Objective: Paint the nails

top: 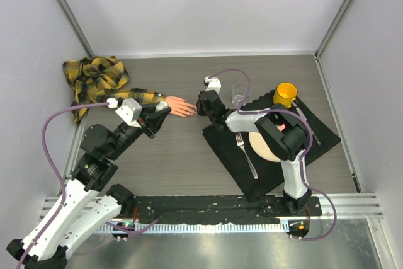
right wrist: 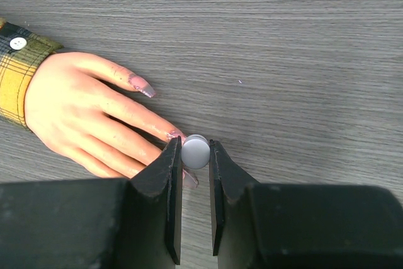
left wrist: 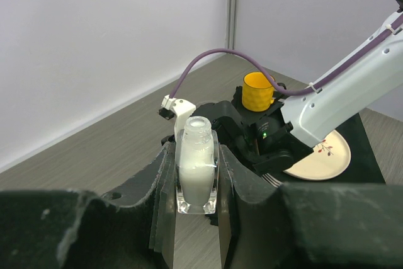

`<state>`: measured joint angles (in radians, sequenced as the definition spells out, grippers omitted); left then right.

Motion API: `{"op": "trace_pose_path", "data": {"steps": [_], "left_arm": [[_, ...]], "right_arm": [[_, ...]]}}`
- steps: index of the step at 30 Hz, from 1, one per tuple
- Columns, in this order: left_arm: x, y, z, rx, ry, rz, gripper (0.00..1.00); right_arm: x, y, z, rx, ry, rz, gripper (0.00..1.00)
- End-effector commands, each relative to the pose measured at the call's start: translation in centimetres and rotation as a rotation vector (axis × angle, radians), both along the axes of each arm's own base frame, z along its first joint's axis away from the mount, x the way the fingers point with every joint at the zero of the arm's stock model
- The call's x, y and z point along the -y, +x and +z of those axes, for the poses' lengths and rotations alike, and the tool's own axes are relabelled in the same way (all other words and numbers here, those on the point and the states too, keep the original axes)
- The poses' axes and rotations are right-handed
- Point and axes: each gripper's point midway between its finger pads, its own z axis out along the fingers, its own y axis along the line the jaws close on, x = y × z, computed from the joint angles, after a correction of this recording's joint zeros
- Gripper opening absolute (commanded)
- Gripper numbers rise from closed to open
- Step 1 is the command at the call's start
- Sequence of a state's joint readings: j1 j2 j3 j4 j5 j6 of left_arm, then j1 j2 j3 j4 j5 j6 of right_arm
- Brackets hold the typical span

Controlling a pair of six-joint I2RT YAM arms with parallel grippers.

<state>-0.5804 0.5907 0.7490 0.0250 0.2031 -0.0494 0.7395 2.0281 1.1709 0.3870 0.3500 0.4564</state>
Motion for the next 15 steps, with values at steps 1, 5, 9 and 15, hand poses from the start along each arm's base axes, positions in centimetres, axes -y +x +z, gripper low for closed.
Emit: {"op": "trace_pose_path", "data": {"steps": [1,5,9,15], "left_arm": [[-0.13,-0.50,2.09,0.045,-0.038,-0.011,0.00],[-0.11,-0.52,2.13,0.045,-0.040,-0.012,0.00],[-0.10,-0.47,2.05,0.043,-0.038,-0.012,0.00],[-0.12,-0.50,2.09,0.044,-0.039,-0.012,0.00]], "right_arm": [[-0.60,1.38,2.17,0.049,0.045,-0.030,0.01],[-0.51,1.32,2.09,0.048,0.042,-0.032,0.00],[-0.35,1.35,2.08,0.047,0.040,-0.036,0.00],[-0.13,1.46,2.00,0.042,0.042,-0.043,0.00]]}}
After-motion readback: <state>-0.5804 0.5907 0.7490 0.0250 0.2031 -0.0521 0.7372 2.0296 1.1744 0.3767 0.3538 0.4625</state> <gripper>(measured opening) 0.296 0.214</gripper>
